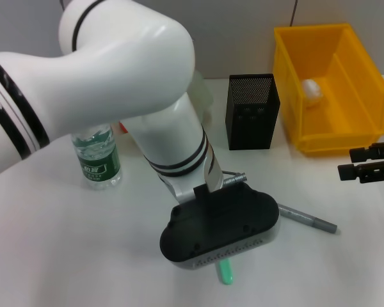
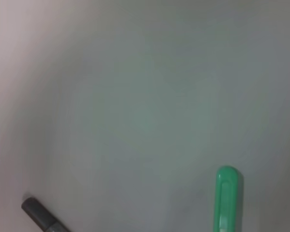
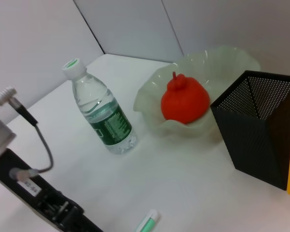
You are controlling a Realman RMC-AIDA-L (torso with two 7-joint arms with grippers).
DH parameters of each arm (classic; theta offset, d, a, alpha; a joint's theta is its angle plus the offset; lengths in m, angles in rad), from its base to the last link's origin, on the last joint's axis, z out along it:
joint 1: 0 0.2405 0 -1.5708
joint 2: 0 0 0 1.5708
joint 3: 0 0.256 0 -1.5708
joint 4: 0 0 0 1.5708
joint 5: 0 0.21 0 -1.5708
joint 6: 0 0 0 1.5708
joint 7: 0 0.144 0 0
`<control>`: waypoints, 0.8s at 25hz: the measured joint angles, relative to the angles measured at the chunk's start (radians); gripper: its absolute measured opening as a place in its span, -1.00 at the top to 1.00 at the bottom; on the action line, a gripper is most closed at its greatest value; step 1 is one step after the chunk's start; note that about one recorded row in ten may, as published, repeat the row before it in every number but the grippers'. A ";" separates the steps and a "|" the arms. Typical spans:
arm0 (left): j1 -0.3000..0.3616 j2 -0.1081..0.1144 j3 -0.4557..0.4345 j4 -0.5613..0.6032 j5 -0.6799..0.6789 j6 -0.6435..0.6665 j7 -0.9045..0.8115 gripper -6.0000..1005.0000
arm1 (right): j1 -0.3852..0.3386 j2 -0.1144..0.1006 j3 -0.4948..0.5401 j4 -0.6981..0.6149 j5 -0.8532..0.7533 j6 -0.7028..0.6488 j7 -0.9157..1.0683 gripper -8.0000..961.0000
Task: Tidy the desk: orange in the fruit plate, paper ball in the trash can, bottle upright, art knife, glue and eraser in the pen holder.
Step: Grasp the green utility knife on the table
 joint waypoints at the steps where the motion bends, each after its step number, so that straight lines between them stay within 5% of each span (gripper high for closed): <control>1: -0.003 0.000 0.006 -0.005 0.000 -0.006 -0.001 -0.65 | -0.001 0.002 0.000 0.000 0.000 -0.001 0.000 -0.62; 11: -0.042 0.000 0.052 -0.071 -0.012 -0.011 0.005 -0.61 | -0.006 0.014 0.000 -0.004 -0.001 0.001 0.002 -0.62; 20: -0.044 0.000 0.090 -0.111 -0.056 -0.066 0.031 -0.35 | -0.007 0.018 0.000 -0.002 0.000 0.003 0.001 -0.62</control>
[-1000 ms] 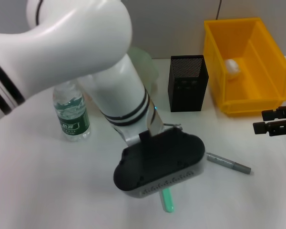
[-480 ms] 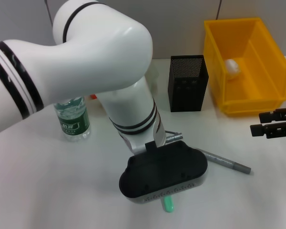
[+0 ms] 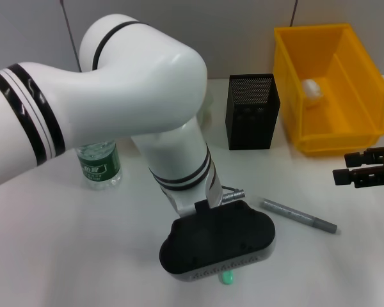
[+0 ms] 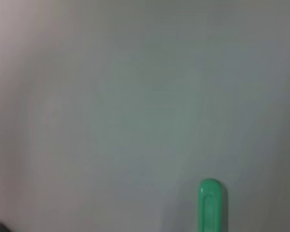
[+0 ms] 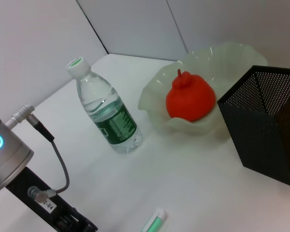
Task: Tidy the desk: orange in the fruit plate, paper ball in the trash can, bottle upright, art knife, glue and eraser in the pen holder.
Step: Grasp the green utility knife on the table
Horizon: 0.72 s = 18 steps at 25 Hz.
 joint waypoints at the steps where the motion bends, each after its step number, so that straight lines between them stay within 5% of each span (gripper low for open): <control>1: -0.002 0.000 0.010 -0.005 -0.002 -0.011 0.000 -0.35 | 0.000 0.000 -0.001 0.000 0.000 0.000 -0.001 -0.62; 10: -0.012 0.000 0.030 -0.041 -0.007 -0.044 0.000 -0.35 | 0.000 0.000 -0.001 -0.003 0.000 0.000 -0.001 -0.62; 18: -0.012 0.000 0.034 -0.054 -0.012 -0.058 0.008 -0.15 | 0.005 0.002 -0.001 -0.004 0.000 0.004 -0.002 -0.62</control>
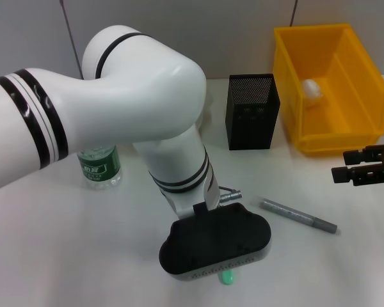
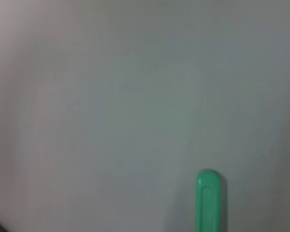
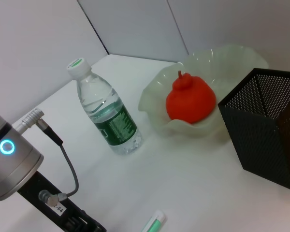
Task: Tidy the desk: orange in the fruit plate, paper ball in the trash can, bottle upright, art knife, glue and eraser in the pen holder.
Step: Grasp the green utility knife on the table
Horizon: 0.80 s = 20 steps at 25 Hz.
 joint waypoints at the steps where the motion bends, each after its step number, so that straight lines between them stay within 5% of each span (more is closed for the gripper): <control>1: 0.000 0.000 0.000 0.000 0.000 0.000 0.000 -0.15 | 0.000 0.000 0.000 0.000 0.000 0.000 0.000 -0.62; 16: 0.000 0.000 0.022 -0.001 0.000 -0.019 0.003 -0.11 | 0.006 0.000 0.000 0.006 0.000 0.000 -0.013 -0.62; 20: 0.000 0.000 0.023 -0.001 0.000 -0.019 0.004 0.13 | 0.008 0.000 0.000 0.006 0.000 0.000 -0.014 -0.62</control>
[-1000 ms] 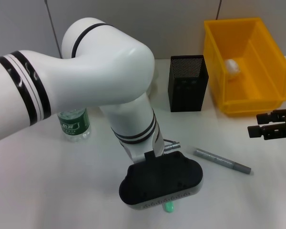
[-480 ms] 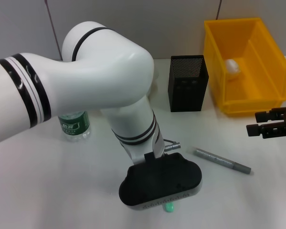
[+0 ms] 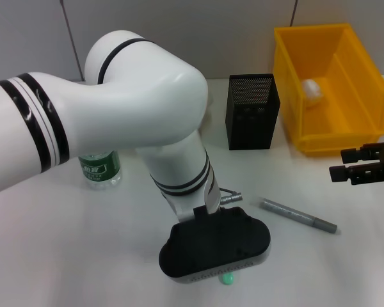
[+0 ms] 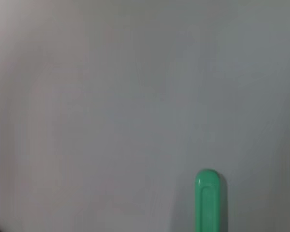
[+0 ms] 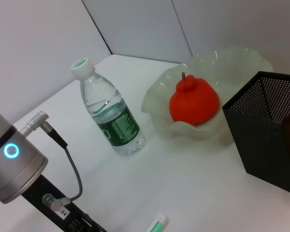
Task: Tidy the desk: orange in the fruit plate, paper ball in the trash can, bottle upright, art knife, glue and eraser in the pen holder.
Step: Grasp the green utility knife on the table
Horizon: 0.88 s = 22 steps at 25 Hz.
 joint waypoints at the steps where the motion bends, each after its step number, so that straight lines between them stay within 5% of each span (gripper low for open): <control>1: 0.000 0.000 0.000 0.000 0.000 0.000 0.000 0.13 | 0.001 0.000 0.000 0.000 0.000 0.000 0.000 -0.62; 22: 0.003 0.000 0.021 -0.006 -0.015 -0.018 0.000 0.22 | 0.012 0.002 0.000 0.000 -0.002 0.000 -0.002 -0.62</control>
